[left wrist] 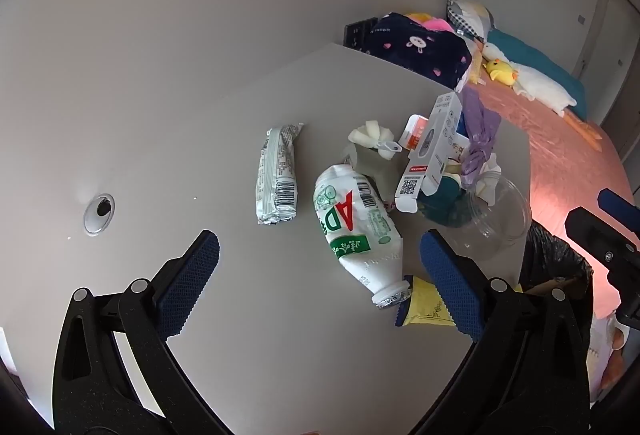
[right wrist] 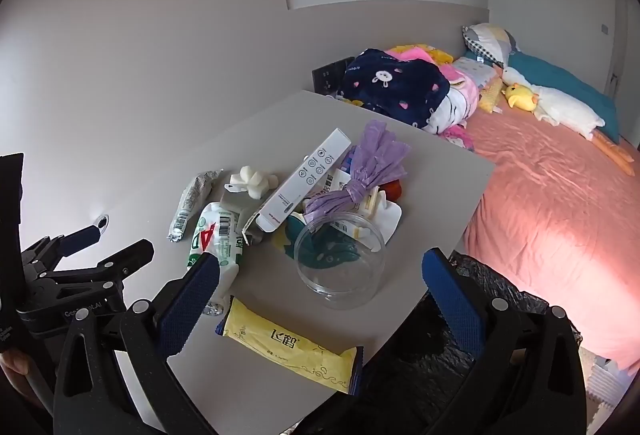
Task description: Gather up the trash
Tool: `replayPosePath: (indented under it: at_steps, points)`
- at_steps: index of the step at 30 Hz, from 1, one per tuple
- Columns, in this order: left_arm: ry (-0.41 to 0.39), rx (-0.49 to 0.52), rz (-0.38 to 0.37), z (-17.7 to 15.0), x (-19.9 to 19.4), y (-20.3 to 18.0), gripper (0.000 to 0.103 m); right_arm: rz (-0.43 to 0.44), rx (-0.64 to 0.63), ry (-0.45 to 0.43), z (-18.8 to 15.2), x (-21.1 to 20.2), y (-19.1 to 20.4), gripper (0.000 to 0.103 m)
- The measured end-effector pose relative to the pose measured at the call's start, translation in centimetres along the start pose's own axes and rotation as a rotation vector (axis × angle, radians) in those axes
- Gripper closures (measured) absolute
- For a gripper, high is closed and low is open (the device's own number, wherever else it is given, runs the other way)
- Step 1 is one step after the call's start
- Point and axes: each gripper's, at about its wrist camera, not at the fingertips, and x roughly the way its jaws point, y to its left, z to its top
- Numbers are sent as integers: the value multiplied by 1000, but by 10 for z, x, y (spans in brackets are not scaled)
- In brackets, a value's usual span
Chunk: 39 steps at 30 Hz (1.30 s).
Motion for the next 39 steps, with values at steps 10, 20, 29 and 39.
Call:
replayPosePath:
  at_steps: [10, 20, 29, 39]
  points:
    - [-2, 1, 5, 0, 0, 1, 6, -2, -1, 2, 0, 2, 1, 2]
    - [0, 5, 9, -2, 1, 0, 6, -3, -1, 6, 2, 1, -3, 2]
    - [2, 7, 9, -1, 1, 0, 6, -3, 2, 8, -5, 1, -3, 2]
    - [2, 9, 10, -2, 1, -1, 6, -6, 2, 11, -5, 5, -1, 2]
